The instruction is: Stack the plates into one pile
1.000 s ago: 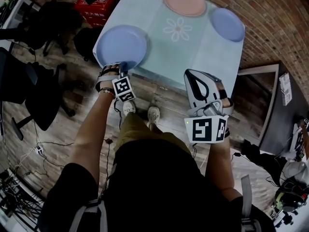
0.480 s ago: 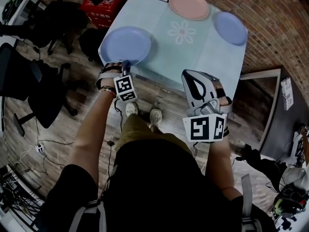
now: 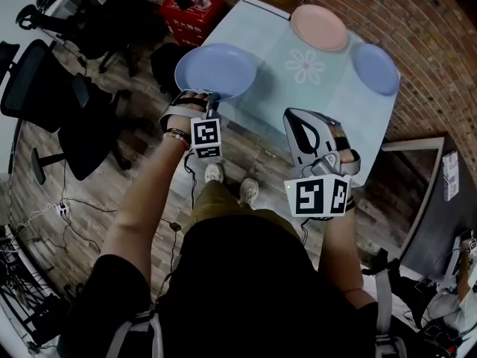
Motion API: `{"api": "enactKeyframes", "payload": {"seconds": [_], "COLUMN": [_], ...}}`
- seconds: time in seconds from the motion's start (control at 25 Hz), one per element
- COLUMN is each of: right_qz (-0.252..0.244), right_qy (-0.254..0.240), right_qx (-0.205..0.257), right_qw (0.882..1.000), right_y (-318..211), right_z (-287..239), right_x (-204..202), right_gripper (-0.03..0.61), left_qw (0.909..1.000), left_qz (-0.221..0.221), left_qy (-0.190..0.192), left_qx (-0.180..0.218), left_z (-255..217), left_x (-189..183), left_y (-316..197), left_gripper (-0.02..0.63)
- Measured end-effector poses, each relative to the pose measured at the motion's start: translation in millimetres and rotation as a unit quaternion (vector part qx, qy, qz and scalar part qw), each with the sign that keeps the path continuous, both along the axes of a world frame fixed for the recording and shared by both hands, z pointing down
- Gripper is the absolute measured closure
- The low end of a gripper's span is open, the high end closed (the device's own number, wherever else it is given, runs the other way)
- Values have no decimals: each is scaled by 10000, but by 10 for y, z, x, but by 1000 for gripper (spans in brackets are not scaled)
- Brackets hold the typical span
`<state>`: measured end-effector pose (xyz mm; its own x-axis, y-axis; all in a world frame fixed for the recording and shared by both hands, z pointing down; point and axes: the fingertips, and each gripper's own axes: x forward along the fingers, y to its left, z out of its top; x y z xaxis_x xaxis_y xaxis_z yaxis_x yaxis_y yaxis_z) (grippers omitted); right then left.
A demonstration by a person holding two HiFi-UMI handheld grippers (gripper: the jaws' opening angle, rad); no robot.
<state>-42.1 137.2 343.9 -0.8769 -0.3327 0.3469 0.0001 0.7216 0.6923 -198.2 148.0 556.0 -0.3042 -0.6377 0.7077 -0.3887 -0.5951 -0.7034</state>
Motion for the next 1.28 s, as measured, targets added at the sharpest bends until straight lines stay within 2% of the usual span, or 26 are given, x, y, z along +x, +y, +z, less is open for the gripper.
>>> {"api": "enactKeyframes", "payload": {"seconds": [0.28,0.44,0.52,0.6,0.68,0.8,1.28], "right_qz": [-346,-427,-458,-478,-487,-489,-374], "right_qy": [-172,-256,-304,-340,-372,-404,-424], "right_qx": [69,122,161,218,267,344,366], "right_qw": [9992,9987,9984,9980,9978,9974,9977], "right_y": [146,232,251,257,283,351,302], "right_z": [-130,-196,-237,-279,-322,-374,-396], "right_x": [-132,-159,-166,-161,-153,-140,-15], "right_gripper": [543,543,543,543,543,543,543], "left_qw": [9980,9942,9915,9897,9892,9856,9840], "left_qz": [105,240,301,342,422,557,628], "left_qy": [-359,-549,-516,-608,-713,-760,-616], "left_qx": [513,890,1155,1247,1212,1405,1552], "left_z": [-911,-1438,-1688,-1859,-1938,-2099,-2183], "left_x": [74,249,373,449,519,648,868], "left_y": [94,188,214,243,296,349,288], "left_gripper": [566,566,566,566,566,566,566]}}
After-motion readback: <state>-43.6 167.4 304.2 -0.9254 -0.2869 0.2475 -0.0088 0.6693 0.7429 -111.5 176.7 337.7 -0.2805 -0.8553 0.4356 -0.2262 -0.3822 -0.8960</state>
